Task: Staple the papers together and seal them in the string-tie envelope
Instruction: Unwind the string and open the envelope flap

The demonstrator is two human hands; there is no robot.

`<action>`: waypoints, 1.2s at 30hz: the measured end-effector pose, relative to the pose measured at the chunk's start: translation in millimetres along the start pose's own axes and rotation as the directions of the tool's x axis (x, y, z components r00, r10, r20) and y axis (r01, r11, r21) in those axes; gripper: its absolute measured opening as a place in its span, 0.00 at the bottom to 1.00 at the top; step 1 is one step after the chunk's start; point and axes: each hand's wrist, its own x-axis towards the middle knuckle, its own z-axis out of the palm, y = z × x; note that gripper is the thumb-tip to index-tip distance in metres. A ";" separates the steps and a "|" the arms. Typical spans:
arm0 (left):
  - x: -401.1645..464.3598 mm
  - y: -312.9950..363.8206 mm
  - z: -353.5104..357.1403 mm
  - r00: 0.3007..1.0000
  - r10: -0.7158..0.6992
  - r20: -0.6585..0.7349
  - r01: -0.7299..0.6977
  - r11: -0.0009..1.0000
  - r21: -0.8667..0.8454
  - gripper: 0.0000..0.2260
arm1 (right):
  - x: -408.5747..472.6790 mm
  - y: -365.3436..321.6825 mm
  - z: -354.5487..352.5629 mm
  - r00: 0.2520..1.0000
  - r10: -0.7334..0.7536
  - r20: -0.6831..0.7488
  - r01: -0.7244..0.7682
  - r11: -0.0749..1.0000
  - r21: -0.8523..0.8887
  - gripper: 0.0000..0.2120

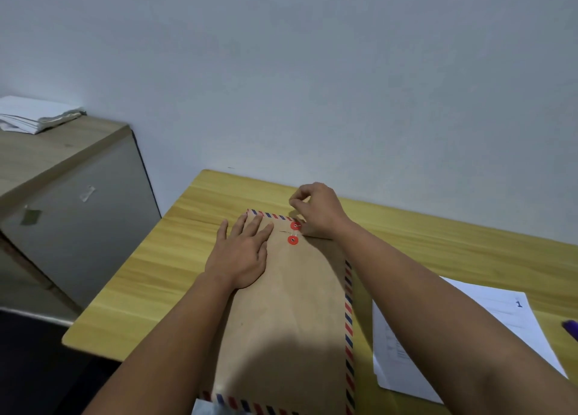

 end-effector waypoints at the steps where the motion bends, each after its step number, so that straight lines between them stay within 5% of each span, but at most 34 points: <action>1: 0.5 0.0 -0.1 1.000 -0.001 -0.002 0.001 1.000 0.002 0.25 | -2.3 -6.4 4.4 0.999 0.001 0.050 -0.008 0.991 0.137 0.06; 5: 1.9 -0.3 2.7 1.000 -0.003 -0.025 0.003 1.000 -0.001 0.25 | -17.1 -19.9 6.2 0.930 0.047 0.365 -0.258 0.789 0.557 0.05; 10: 1.7 -0.9 3.5 1.000 -0.019 -0.020 0.019 1.000 0.009 0.26 | -39.8 -6.7 -7.7 0.799 0.072 0.596 -0.438 0.750 0.495 0.02; 13: 1.5 0.0 2.6 1.000 -0.022 -0.019 0.022 0.999 0.023 0.28 | -35.9 10.2 -20.9 0.906 0.114 0.406 -0.211 0.956 0.202 0.03; 15: 1.8 0.0 2.4 1.000 -0.022 -0.020 0.022 1.000 0.018 0.30 | -28.0 21.7 -27.3 0.947 0.082 0.311 -0.062 0.995 -0.073 0.08; 18: 1.9 -0.4 3.3 1.000 -0.019 -0.020 0.019 1.000 0.017 0.31 | -17.5 26.0 -30.3 0.973 0.013 0.231 0.089 0.902 -0.423 0.08; 22: 1.4 -1.1 4.2 1.000 -0.016 -0.026 0.016 1.000 0.008 0.31 | -0.1 16.0 -23.8 0.990 -0.053 0.129 0.124 0.766 -0.631 0.09; 26: 2.6 -1.2 3.6 1.000 -0.017 -0.014 0.017 1.000 0.023 0.30 | 13.3 4.4 -7.4 0.997 -0.080 0.024 0.082 0.888 -0.453 0.08; 29: 2.4 -1.0 2.8 1.000 -0.015 -0.013 0.016 0.999 0.033 0.30 | 13.4 -8.6 8.8 0.996 -0.050 0.072 0.054 0.997 -0.057 0.05; 32: 2.7 -0.4 3.2 1.000 -0.007 -0.022 0.008 1.000 0.026 0.29 | 0.6 -20.3 10.4 0.958 0.015 0.286 -0.122 0.925 0.360 0.04; 36: 2.4 -0.9 4.3 0.999 -0.011 -0.032 0.011 1.000 0.007 0.26 | -22.0 -14.3 -5.2 0.778 0.084 0.622 -0.390 0.841 0.374 0.05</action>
